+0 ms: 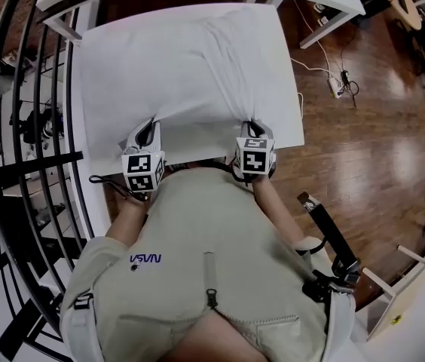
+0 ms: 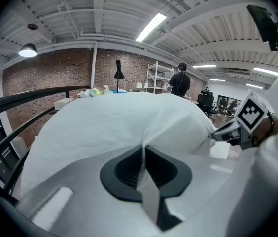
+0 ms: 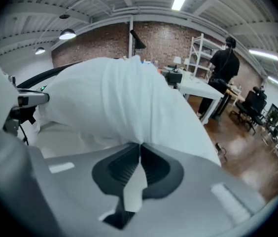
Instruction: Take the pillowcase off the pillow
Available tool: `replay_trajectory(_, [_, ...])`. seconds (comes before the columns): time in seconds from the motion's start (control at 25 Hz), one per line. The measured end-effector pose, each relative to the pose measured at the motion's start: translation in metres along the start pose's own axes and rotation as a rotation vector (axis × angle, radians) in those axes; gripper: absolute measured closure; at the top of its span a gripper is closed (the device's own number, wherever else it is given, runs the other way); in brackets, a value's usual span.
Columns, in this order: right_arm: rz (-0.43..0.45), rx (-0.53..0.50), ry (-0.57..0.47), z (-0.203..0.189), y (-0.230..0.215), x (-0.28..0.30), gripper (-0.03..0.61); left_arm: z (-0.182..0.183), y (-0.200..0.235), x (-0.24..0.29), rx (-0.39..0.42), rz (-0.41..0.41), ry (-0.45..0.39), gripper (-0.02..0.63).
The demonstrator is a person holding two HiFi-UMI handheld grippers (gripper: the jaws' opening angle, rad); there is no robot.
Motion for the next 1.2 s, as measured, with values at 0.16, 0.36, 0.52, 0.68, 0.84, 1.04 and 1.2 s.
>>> replay_trajectory(0.16, [0.005, -0.026, 0.024, -0.001, 0.001, 0.003, 0.56, -0.001, -0.003, 0.005, 0.001, -0.008, 0.004, 0.591])
replay_trajectory(0.36, [0.048, -0.053, 0.04, 0.01, 0.002, -0.002, 0.545, 0.008, -0.003, 0.008, 0.001, -0.036, -0.018, 0.555])
replay_trajectory(0.52, [0.119, -0.074, 0.082, 0.016, -0.004, -0.005, 0.517, 0.021, -0.011, -0.002, 0.029, -0.083, 0.001, 0.509])
replay_trajectory(0.68, [0.287, -0.186, 0.106, 0.026, 0.007, -0.024, 0.5, 0.04, -0.025, -0.025, 0.051, -0.124, -0.024, 0.489])
replay_trajectory(0.84, [0.383, -0.33, -0.016, 0.054, 0.026, -0.057, 0.526, 0.072, -0.035, -0.035, 0.083, -0.146, -0.104, 0.488])
replay_trajectory(1.04, [0.411, -0.233, -0.282, 0.12, 0.025, -0.078, 0.541, 0.118, -0.016, -0.024, 0.139, -0.091, -0.164, 0.417])
replay_trajectory(1.2, [0.327, -0.167, -0.36, 0.167, 0.013, -0.068, 0.47, 0.15, 0.003, -0.002, 0.177, -0.041, -0.162, 0.363])
Point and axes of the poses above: the fingertips, and each gripper's own axes: x forward along the fingers, y to its left, z out of its top, the point moved 5 cm from there along -x, backward along the fingers, and after that the axes turned 11 degrees about y, right-handed, at the moved point
